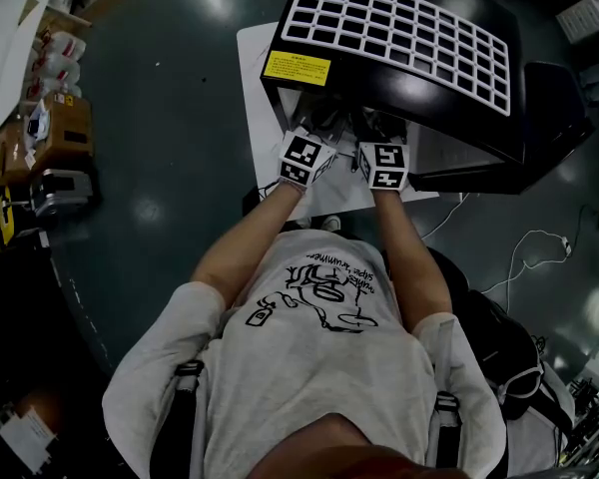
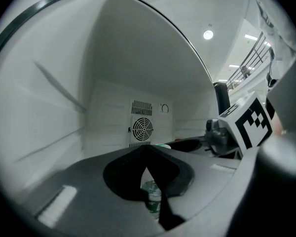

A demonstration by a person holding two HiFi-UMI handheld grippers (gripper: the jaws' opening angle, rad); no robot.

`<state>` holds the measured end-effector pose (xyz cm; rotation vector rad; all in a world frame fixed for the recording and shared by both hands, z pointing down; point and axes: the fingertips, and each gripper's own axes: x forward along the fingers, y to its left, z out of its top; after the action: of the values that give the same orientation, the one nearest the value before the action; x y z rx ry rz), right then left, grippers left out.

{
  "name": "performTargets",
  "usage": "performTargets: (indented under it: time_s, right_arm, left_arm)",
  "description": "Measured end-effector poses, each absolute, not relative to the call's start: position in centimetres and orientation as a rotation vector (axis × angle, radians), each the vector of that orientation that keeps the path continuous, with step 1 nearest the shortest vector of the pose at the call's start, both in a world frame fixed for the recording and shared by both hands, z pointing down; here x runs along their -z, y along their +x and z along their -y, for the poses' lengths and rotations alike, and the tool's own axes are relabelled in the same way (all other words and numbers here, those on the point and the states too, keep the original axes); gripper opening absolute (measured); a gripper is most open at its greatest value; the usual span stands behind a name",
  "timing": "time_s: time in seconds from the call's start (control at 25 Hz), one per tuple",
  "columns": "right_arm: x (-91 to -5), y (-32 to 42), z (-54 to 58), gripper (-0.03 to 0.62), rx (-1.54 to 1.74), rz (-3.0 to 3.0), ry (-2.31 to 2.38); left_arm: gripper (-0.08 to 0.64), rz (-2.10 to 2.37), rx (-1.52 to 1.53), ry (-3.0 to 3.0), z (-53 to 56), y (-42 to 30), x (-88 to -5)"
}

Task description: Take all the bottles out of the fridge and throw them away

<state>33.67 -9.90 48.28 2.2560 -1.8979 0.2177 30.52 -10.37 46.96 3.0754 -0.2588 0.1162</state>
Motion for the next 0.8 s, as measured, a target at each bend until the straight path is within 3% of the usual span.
performTargets:
  time_s: [0.8]
  right_arm:
    - [-48.0,33.1,8.5,0.16,-0.253,1.881,2.289]
  left_arm:
    - [0.006,0.227,-0.116,3.064,9.8,29.6,-46.6]
